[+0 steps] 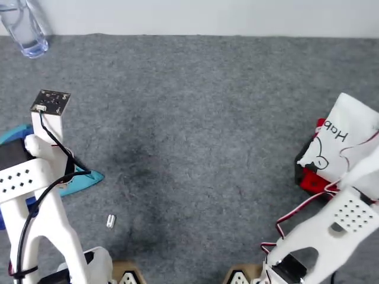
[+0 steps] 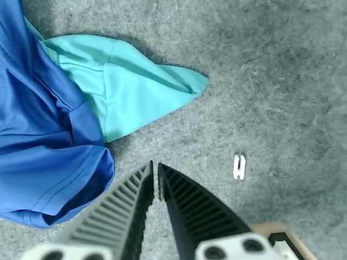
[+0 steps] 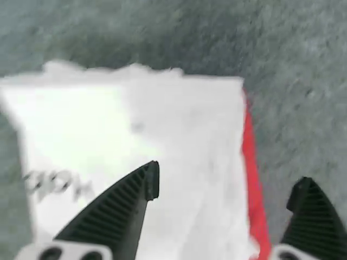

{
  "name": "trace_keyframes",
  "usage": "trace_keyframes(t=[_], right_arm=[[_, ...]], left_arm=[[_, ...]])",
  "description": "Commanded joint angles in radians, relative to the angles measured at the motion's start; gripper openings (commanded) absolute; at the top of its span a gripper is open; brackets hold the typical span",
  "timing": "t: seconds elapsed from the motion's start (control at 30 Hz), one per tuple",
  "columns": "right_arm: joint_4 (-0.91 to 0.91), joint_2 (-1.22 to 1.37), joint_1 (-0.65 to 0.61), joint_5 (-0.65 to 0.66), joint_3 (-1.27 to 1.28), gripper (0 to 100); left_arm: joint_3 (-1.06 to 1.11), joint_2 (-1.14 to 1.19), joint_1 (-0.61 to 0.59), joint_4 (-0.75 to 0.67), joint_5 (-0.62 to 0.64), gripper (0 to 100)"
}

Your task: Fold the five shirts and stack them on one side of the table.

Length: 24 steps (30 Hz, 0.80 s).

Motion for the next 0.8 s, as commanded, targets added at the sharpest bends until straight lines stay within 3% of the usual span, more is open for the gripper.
trace_keyframes(t=[0.0,0.07,0.27,0.33,0.5,0.77], right_arm=[[0.165,-0.085,-0.048,-0.012,-0.091,38.5],[0.157,-0.09,-0.053,-0.012,-0.077,32.0],[0.157,-0.074,-0.047,-0.003,-0.046,0.0],[0.154,-0.056,-0.019,0.028,-0.005,3.9],[0.108,0.077,0.019,0.137,0.1,1.1],[0.085,0.216,0.073,0.19,0.018,0.9]], left_arm=[[-0.007,-0.026,0.003,-0.014,-0.006,1],[-0.007,-0.026,0.002,-0.014,-0.006,1],[-0.007,-0.026,0.002,-0.015,-0.006,1],[-0.007,-0.026,0.003,-0.015,-0.006,1],[-0.007,-0.026,0.002,-0.015,-0.006,1],[-0.005,-0.026,0.006,-0.015,-0.006,1]])
